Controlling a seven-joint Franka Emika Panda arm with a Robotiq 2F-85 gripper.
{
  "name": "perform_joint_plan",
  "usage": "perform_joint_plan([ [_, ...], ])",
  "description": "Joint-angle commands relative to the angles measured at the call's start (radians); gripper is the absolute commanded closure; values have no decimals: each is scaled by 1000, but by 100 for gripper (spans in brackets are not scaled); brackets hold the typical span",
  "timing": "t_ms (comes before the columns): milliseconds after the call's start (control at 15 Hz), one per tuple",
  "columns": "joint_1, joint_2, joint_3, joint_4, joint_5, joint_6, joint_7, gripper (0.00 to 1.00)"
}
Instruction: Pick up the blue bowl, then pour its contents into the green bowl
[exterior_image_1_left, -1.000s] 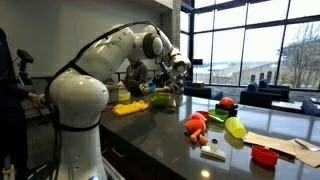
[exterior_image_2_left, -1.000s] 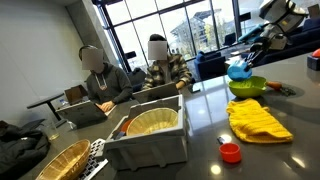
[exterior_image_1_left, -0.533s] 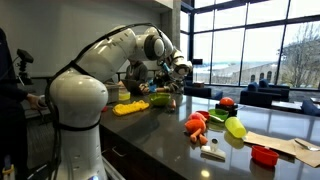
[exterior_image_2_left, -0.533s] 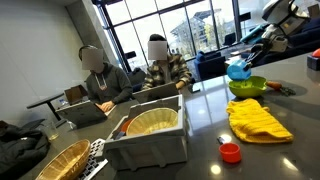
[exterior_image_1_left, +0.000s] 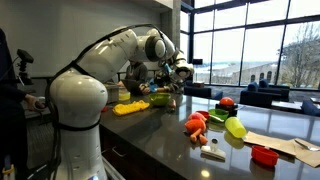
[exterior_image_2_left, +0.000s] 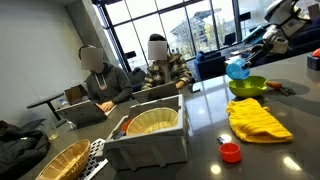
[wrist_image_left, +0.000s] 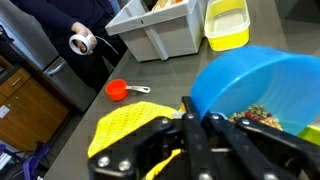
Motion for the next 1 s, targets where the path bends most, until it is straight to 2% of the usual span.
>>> perform_joint_plan([
  [0, -18, -3, -1, -13, 48, -18, 16, 99],
  [333, -35, -5, -2, -31, 91, -17, 13, 99],
  [933, -71, -9, -10, -97, 233, -13, 4, 99],
])
